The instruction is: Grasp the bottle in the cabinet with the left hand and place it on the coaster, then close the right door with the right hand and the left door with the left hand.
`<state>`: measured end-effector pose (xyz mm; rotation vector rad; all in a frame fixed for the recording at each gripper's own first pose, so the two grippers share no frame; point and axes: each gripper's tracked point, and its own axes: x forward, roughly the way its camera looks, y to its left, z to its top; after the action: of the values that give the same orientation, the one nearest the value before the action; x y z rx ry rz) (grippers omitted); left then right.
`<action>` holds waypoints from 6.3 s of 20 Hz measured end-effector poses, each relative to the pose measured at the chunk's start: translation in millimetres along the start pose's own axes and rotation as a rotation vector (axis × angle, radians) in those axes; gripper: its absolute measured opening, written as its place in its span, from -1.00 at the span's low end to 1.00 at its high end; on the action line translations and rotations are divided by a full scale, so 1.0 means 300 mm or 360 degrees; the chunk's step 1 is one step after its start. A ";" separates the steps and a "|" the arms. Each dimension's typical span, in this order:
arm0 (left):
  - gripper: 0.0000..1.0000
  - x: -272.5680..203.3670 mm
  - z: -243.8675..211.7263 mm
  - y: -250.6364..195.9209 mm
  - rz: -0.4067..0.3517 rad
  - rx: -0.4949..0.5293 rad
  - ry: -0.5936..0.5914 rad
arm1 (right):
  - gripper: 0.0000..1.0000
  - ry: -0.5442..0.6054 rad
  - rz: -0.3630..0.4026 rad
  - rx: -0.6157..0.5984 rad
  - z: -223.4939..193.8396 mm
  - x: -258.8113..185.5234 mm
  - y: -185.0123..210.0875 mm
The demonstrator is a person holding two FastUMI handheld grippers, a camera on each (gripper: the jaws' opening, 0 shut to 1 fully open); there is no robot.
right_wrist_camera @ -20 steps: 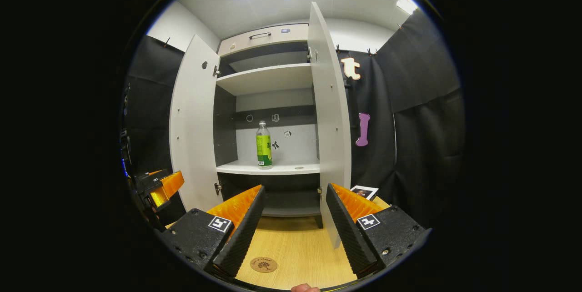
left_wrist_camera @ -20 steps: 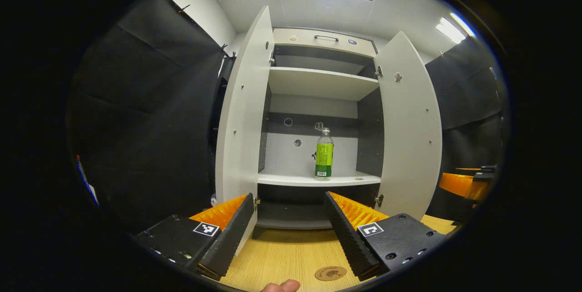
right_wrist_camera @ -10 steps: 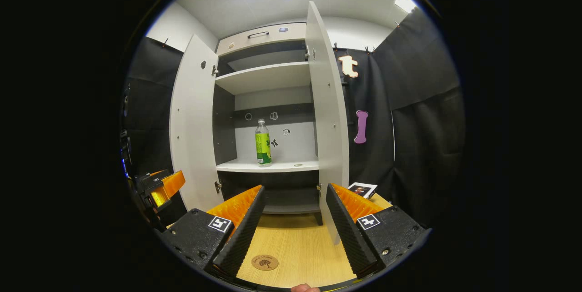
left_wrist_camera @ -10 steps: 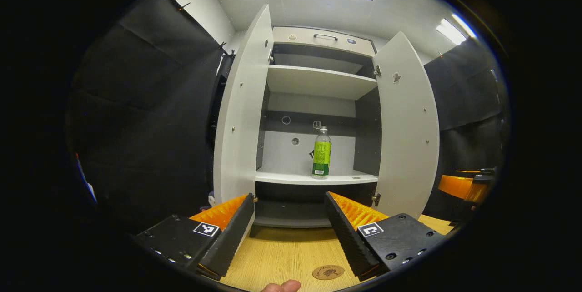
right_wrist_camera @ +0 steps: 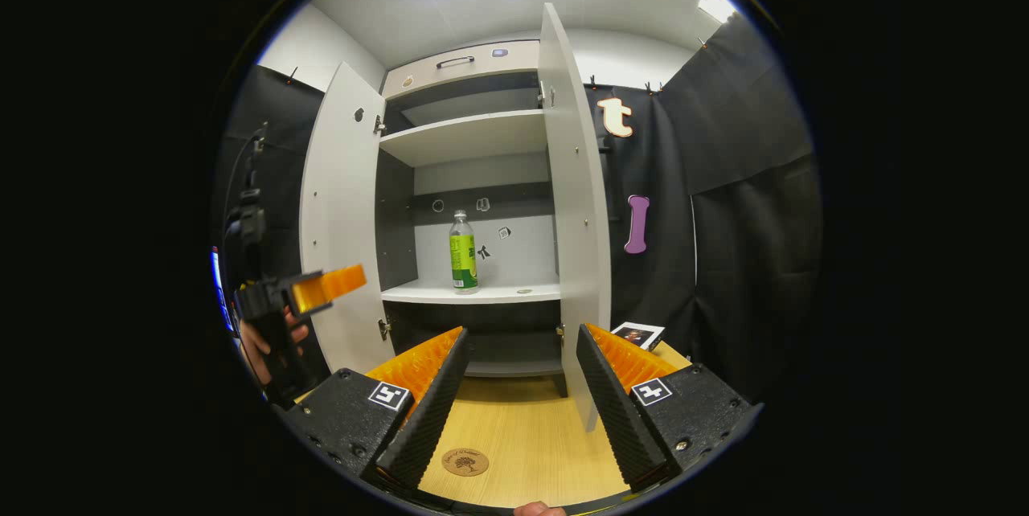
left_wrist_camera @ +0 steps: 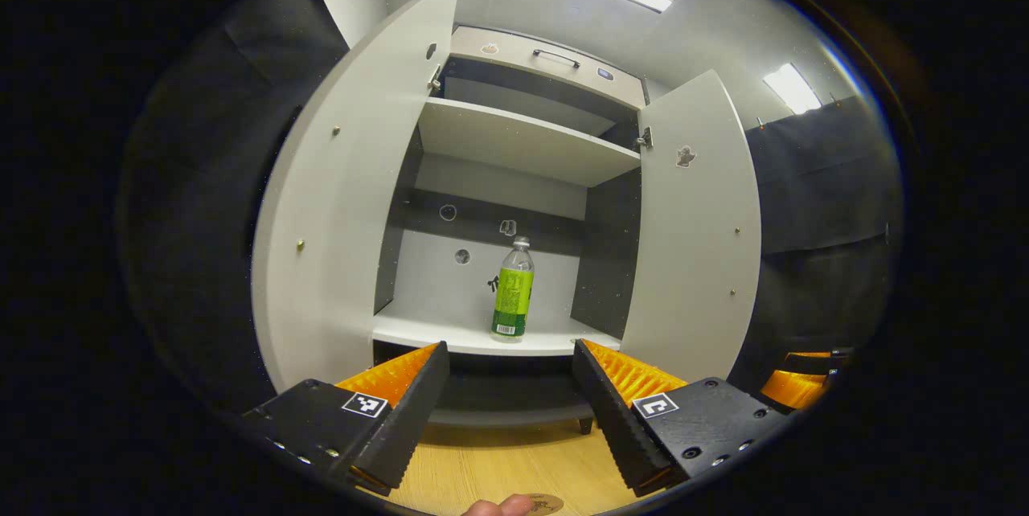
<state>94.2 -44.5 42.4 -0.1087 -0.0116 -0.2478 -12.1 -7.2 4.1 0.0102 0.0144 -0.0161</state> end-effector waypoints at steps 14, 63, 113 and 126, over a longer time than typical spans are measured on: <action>0.89 0.595 0.006 -0.016 -0.0026 0.0118 0.0034 | 0.65 0.0020 -0.0171 -0.0030 0.008 -0.026 -0.139; 0.46 0.041 -0.424 -0.129 0.0136 0.0257 -0.0040 | 0.65 -0.0106 -0.0108 0.0057 0.210 -0.033 -0.219; 0.89 -0.114 -0.835 -0.183 0.0174 0.0115 0.0213 | 0.65 0.0113 -0.0178 0.0111 0.018 -0.081 -0.241; 0.89 -0.137 -0.329 -0.123 0.0149 0.0179 -0.0047 | 0.65 -0.0005 -0.0141 0.0220 0.001 -0.028 -0.225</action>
<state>45.2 -80.9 -53.0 -0.0009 -0.0498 -0.1516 -21.6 -74.6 4.0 0.1480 0.0103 -0.1057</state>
